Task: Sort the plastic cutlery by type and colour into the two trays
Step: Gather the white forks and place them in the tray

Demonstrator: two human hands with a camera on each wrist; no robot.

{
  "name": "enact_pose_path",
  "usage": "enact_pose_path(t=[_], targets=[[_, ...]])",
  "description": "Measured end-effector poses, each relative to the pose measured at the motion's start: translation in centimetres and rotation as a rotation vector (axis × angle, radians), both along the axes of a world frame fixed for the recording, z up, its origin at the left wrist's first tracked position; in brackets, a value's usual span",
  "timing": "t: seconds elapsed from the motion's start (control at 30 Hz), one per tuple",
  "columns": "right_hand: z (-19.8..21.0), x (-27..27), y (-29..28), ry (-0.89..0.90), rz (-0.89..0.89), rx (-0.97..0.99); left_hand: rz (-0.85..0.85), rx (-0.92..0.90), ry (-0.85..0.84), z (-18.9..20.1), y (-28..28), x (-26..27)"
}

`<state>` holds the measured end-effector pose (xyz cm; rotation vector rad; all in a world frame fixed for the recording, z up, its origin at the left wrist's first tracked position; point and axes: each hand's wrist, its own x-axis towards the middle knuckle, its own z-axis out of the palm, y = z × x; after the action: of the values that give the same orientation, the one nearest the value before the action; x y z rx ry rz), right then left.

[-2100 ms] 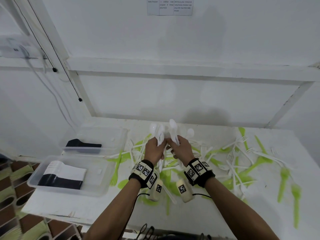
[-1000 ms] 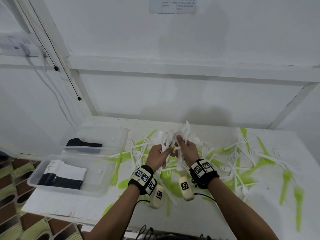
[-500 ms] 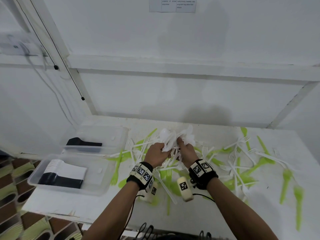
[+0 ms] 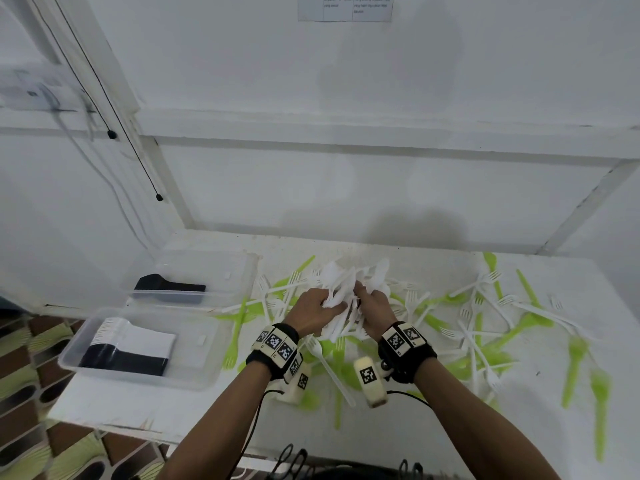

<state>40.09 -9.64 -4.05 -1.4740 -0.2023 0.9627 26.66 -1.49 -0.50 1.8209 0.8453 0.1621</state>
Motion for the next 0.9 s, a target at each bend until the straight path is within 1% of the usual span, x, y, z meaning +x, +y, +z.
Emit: enact_pose_path(t=[0.07,0.13,0.23,0.3,0.4,0.5,0.57,0.67,0.77,0.9], targets=[[0.6,0.0,-0.2,-0.004,0.011,0.01,-0.054,-0.033,-0.005,0.4,-0.1,-0.3],[0.6,0.0,-0.2,-0.032,0.021,0.031,-0.07,-0.036,-0.031,0.7,-0.2,-0.5],[0.7,-0.3,-0.3,-0.123,0.027,-0.002,-0.096,0.004,-0.037,0.9,0.0,-0.7],[0.6,-0.2,-0.2,-0.21,0.038,-0.039,-0.085,0.018,-0.033,0.8,0.1,-0.8],[0.6,0.1,-0.2,-0.333,0.117,-0.046,0.036,-0.026,-0.093,0.1,0.3,-1.0],[1.8,0.0,-0.9,-0.482,0.266,-0.043,0.221,-0.165,-0.225,-0.4,0.6,-1.1],[2.1,-0.1,-1.3,-0.446,0.304,-0.007,0.288,-0.226,-0.27,-0.7,0.8,-1.1],[2.6,-0.2,-1.5,-0.398,0.322,0.068,0.35,-0.269,-0.285,-1.2,0.8,-1.0],[3.7,-0.6,-1.5,-0.413,0.371,0.125,0.347,-0.296,-0.256,-1.9,0.6,-0.7],[4.4,-1.0,-1.3,-0.403,0.373,0.183,0.303,-0.333,-0.26,-2.0,0.2,-0.2]])
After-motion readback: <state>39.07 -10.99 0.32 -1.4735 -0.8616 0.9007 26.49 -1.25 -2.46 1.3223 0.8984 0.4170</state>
